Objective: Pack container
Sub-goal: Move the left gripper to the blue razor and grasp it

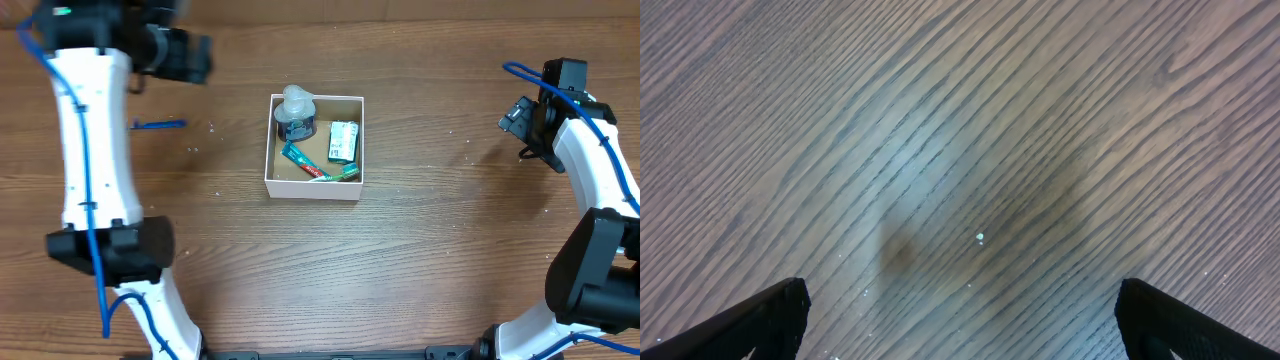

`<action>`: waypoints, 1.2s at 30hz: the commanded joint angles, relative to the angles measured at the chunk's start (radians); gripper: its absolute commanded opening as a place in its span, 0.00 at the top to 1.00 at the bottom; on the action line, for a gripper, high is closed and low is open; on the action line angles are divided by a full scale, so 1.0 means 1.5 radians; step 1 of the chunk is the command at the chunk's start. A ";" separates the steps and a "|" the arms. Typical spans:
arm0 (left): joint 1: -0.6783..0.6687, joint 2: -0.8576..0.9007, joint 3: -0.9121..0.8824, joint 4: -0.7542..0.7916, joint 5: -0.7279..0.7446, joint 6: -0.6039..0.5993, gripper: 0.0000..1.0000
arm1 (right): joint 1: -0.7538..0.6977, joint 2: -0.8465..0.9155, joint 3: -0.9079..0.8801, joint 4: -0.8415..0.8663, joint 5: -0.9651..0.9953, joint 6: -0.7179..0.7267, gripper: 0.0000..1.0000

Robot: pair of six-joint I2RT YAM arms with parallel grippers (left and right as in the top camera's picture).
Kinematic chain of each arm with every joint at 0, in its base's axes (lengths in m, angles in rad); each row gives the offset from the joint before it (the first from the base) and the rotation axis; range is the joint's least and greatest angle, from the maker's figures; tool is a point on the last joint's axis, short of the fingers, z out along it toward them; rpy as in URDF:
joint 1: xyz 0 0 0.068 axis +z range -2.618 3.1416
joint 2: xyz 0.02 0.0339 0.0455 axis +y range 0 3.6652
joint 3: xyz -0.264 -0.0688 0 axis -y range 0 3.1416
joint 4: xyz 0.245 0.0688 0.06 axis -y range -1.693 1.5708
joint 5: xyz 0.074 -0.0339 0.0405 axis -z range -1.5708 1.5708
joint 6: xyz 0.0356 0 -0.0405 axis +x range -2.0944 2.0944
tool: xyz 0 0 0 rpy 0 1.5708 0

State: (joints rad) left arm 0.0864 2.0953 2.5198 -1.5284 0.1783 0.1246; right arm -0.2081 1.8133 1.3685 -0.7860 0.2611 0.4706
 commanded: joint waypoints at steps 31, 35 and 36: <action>0.144 0.324 -0.173 0.207 -0.055 0.392 0.00 | -0.001 0.001 0.009 0.002 0.003 -0.002 0.00; 0.144 0.324 -0.224 0.234 -0.066 0.375 0.07 | -0.001 0.001 0.009 0.002 0.003 -0.002 0.00; 0.143 0.324 -0.226 0.238 -0.065 0.359 0.15 | -0.001 0.001 0.009 0.002 0.003 -0.002 0.00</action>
State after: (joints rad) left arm 0.2943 2.5454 2.2425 -1.1683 0.0994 0.7033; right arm -0.2077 1.8133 1.3685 -0.7856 0.2611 0.4698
